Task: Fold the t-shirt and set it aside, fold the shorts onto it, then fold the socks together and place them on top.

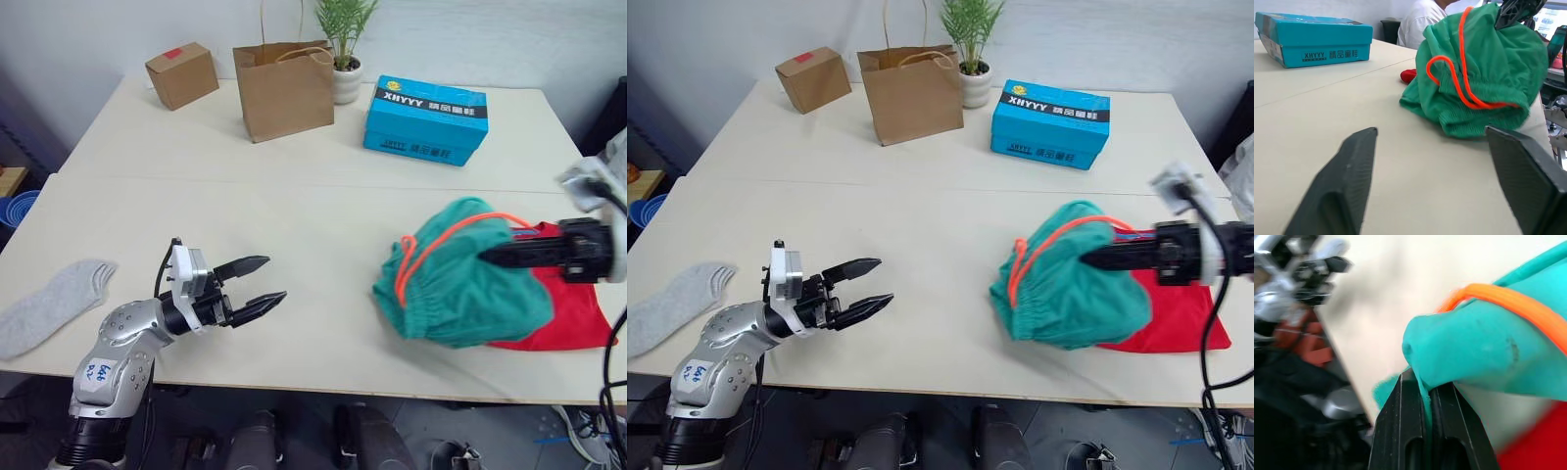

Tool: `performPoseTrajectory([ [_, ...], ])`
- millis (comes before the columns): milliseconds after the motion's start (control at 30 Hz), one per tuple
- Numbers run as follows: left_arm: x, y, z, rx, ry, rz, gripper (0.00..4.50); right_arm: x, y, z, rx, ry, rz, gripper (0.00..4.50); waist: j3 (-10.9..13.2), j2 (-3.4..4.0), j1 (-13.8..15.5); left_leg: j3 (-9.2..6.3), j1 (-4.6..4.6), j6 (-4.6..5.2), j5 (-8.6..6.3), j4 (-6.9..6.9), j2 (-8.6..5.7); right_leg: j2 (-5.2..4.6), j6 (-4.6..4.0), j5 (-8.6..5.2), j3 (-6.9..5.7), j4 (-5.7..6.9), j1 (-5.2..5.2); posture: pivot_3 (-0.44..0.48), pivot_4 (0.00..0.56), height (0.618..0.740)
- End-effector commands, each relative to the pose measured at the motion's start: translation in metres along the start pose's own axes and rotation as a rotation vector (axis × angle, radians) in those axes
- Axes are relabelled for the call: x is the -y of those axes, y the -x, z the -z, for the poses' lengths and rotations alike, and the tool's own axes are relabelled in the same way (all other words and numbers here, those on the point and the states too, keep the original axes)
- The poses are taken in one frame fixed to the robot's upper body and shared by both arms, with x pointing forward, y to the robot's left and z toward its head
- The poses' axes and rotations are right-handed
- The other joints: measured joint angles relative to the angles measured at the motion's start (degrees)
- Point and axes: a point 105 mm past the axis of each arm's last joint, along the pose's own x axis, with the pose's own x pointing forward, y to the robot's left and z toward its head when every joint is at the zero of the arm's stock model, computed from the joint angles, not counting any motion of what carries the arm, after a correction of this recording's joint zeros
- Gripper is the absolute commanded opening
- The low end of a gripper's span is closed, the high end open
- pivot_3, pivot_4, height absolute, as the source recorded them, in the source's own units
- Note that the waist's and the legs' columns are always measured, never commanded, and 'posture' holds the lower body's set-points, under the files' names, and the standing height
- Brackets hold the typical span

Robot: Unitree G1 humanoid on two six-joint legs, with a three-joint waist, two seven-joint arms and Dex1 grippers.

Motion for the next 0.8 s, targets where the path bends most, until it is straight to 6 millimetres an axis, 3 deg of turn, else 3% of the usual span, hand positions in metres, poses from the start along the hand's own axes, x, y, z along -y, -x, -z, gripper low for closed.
performPoseTrajectory([
  [33, 0.004, -0.003, -0.004, 0.0, -0.011, 0.045, 4.45, 0.02, 0.037, -0.005, 0.042, 0.053, 0.132, 0.0, 0.0, 0.0, 0.0, 0.02, 0.0, 0.01, -0.01, 0.01, 0.0, 0.0, 0.02, 0.01, 0.02, -0.02, 0.0, 0.0, 0.15, 0.74],
  [200, 0.006, -0.005, -0.006, -0.023, -0.047, 0.089, 4.45, 0.07, 0.074, 0.031, -0.045, 0.037, 0.349, 0.0, 0.0, 0.0, 0.0, 0.14, 0.0, 0.03, -0.01, 0.05, -0.01, 0.02, 0.06, 0.03, 0.11, -0.05, 0.01, 0.0, 0.15, 0.74],
  [367, 0.007, 0.0, -0.009, -0.047, -0.06, 0.094, 4.45, 0.095, 0.097, 0.063, -0.138, -0.005, 0.451, 0.0, 0.1, 0.18, -0.2, 0.26, 0.08, -0.11, 0.07, 0.11, -0.01, 0.07, 0.06, 0.03, 0.21, 0.03, 0.0, 0.0, 0.15, 0.74],
  [467, 0.007, 0.003, -0.01, -0.054, -0.067, 0.083, 4.45, 0.106, 0.095, 0.077, -0.167, -0.003, 0.478, 0.0, 0.1, 0.2, -0.3, 0.35, 0.21, -0.26, 0.16, 0.13, 0.0, 0.11, 0.06, 0.03, 0.32, 0.14, 0.01, 0.0, 0.15, 0.74],
  [700, 0.009, 0.006, -0.012, -0.071, -0.076, 0.084, 4.45, 0.131, 0.065, 0.1, -0.078, 0.001, 0.507, 0.0, 0.1, 0.11, -0.2, 0.42, 0.6, -0.28, 0.16, 0.13, 0.0, 0.13, 0.04, 0.03, 0.45, 0.33, 0.28, 0.0, 0.15, 0.74],
  [800, 0.009, 0.008, -0.014, -0.076, -0.081, 0.086, 4.45, 0.142, 0.061, 0.1, -0.024, 0.029, 0.579, 0.0, 0.1, 0.11, -0.2, 0.44, 0.62, -0.48, 0.27, 0.13, 0.01, 0.14, 0.04, 0.03, 0.46, 0.36, 0.28, 0.0, 0.15, 0.74],
])
